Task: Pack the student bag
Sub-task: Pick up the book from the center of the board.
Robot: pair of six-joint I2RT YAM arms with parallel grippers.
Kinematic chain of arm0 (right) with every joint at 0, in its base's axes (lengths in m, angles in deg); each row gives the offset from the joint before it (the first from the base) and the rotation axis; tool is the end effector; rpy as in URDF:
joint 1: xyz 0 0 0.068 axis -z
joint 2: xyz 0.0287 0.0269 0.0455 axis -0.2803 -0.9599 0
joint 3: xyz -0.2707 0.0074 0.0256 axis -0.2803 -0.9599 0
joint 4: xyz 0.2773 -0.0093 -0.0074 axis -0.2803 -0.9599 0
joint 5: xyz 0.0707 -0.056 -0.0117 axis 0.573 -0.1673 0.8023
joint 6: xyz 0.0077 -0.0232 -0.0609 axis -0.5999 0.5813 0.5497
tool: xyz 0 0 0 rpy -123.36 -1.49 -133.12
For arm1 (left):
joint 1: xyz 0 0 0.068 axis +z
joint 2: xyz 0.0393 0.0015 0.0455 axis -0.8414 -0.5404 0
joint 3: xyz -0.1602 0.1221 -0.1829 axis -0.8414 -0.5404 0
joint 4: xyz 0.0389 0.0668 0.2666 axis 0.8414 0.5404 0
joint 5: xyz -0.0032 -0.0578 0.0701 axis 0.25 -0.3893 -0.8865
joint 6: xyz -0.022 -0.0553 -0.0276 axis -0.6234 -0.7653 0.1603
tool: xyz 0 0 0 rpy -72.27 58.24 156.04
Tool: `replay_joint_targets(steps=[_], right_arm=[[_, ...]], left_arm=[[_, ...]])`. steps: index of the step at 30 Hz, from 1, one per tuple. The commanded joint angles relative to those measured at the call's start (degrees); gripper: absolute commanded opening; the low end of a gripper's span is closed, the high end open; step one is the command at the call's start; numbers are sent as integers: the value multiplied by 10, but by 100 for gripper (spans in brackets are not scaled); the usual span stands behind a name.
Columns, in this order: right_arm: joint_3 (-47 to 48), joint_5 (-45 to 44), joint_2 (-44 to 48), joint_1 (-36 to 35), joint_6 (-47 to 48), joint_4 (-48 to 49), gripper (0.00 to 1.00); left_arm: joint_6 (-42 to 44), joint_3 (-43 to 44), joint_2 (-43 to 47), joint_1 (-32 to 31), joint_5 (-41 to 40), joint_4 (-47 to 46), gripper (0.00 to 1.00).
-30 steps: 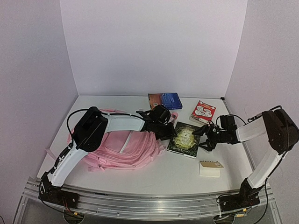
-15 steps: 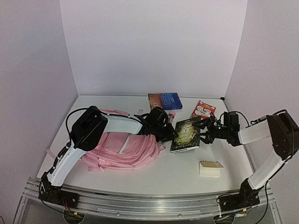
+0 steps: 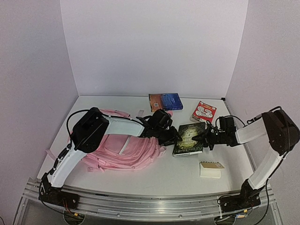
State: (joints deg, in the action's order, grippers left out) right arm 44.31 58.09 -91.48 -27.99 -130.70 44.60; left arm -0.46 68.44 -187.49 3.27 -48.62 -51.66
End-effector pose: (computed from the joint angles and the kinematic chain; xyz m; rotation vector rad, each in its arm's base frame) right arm 0.3070 0.0939 0.0990 0.5562 2.3823 1.2716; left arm 0.3231 -0.4766 0.0932 0.1595 2.6387 -1.2943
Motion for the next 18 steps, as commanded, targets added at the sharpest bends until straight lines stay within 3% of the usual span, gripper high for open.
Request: replay_joint_targets(steps=[1,3,9,12,18], right_arm=[[28,-37,54,-5,71,-88,0],[29,-36,69,-6,76,-96,0],[26,-34,143,-6,86,-127,0],[17,-31,192,-6,91,-142,0],[2,-39,275,-6,111,-203,0]], left_arm=[[51,8,2,-19,4,91,44],[85,41,16,-19,-8,120,53],[211,112,107,-43,-93,252,96],[245,79,179,-51,-127,305,100],[240,-36,303,-56,-277,426,100]])
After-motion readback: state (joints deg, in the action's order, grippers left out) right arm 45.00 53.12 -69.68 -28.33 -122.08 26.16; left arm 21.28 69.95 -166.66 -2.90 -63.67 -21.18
